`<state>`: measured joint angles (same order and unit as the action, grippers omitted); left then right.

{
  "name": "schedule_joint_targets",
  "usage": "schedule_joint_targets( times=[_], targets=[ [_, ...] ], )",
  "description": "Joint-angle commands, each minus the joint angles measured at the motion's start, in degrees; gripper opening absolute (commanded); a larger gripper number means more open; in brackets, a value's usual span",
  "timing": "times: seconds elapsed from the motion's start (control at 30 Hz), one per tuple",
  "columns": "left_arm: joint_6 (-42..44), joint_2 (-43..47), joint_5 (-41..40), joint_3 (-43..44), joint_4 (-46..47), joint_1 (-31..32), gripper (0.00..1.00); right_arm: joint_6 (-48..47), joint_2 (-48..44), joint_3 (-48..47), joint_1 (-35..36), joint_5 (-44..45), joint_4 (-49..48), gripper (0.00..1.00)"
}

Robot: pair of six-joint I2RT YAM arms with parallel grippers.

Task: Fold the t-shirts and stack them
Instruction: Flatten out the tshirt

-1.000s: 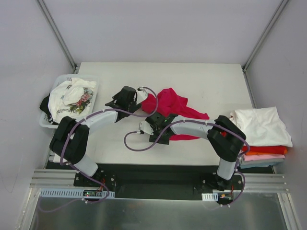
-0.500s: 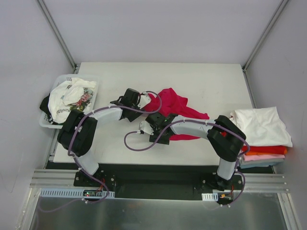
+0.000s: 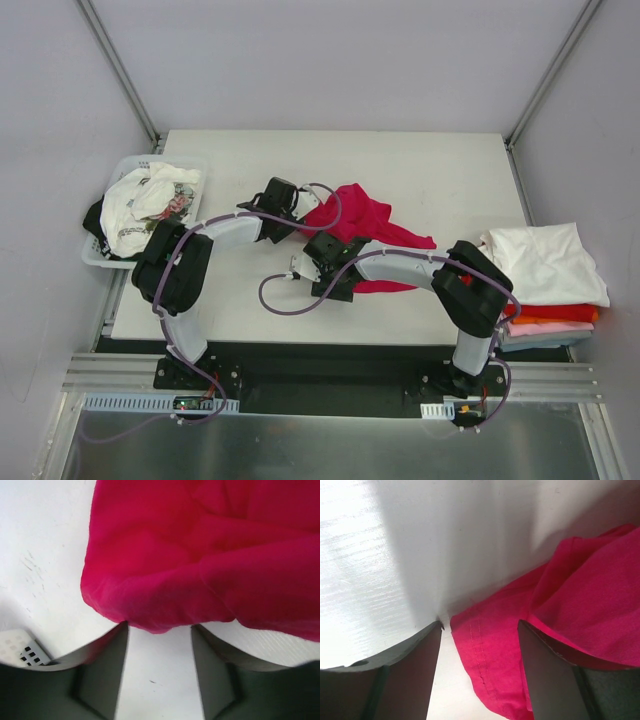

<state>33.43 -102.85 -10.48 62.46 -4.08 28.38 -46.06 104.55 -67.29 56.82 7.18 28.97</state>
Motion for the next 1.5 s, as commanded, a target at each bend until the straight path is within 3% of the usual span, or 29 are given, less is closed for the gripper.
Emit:
schedule_joint_targets(
  times=[0.0,0.27,0.4,0.63,0.77,1.03,1.27,1.4,1.47],
  targets=[
    [-0.38,-0.51,0.99,1.62,-0.84,-0.43,0.42,0.62,0.83,-1.0,-0.13,-1.55,1.79,0.66],
    [-0.29,-0.86,0.72,1.26,-0.67,-0.96,0.24,0.89,1.62,-1.44,-0.21,-1.73,2.14,0.62],
    [-0.21,-1.21,0.9,1.53,-0.67,-1.31,0.24,0.98,1.53,-1.36,-0.13,-1.73,2.14,0.62],
    [-0.21,-1.65,1.43,2.14,-0.67,-1.75,0.34,0.98,1.36,-1.18,-0.21,-1.91,2.41,0.62],
    [-0.21,-2.18,1.43,2.76,-0.67,-1.84,0.33,0.98,1.53,-1.27,-0.13,-2.08,2.49,0.62],
    [-0.03,-3.67,1.6,3.29,-0.76,-1.93,0.03,0.98,1.27,-1.09,-0.13,-1.91,2.49,0.62],
    [-0.21,-2.8,1.78,2.76,-0.76,-2.01,0.0,1.06,1.27,-1.18,-0.21,-2.08,2.58,0.61],
    [0.06,-2.01,1.43,2.58,-0.67,-2.1,0.0,1.15,1.36,-1.62,-0.13,-2.26,2.67,0.5],
    [0.14,-1.65,1.34,2.58,-0.67,-2.01,0.0,1.15,1.36,-1.71,-0.13,-2.35,2.93,0.38]
  ],
)
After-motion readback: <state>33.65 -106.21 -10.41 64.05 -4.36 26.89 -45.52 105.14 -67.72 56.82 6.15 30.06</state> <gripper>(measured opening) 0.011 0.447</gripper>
